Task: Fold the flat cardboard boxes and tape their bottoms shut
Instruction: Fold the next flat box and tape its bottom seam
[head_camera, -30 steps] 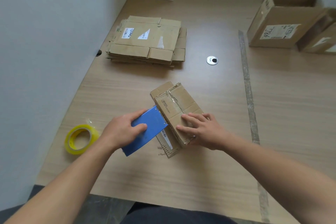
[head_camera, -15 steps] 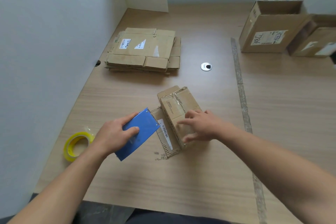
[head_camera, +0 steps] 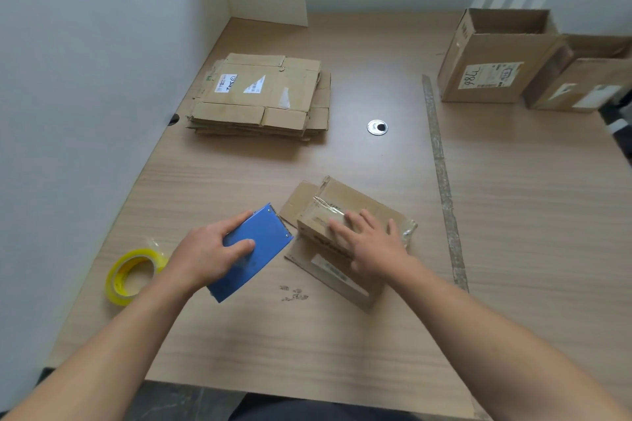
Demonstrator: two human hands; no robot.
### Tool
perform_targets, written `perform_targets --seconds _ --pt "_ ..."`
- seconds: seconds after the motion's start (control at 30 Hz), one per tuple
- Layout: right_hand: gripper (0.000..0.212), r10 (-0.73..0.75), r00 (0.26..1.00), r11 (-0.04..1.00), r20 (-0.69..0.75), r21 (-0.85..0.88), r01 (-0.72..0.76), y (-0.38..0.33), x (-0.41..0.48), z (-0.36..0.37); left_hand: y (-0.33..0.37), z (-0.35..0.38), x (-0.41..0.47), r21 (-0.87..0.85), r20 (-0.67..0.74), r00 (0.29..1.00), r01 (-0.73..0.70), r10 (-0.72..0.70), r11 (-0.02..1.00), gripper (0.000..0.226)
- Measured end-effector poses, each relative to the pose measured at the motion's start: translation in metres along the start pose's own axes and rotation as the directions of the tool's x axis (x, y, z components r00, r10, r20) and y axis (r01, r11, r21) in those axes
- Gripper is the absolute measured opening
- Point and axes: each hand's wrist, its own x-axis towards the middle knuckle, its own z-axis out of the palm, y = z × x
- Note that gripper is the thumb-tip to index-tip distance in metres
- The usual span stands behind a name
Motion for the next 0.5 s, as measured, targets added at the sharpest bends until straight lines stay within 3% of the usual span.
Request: perform_targets --seconds 0.13,0.27,0.5 --pt "0.089 0.146 0.984 0.989 -0.105 0.048 -0.141 0.001 -0.002 -0.007 0.001 0.002 -0.003 -0.014 0.015 1.000 -0.019 0.020 1.000 0.056" --pt "0.080 0.165 0.974 0.986 -0.157 0.023 -0.163 -0.011 -0.001 0.002 0.004 0.003 -0.008 0.001 0.013 0.998 -0.060 0.060 0.998 0.058" --pt "0.070 -0.050 0.998 0.998 -0.032 -0.050 0.048 -0.003 -0.002 -0.001 -0.001 0.003 -0.013 0.058 -0.021 0.995 -0.101 0.102 0.993 0.058"
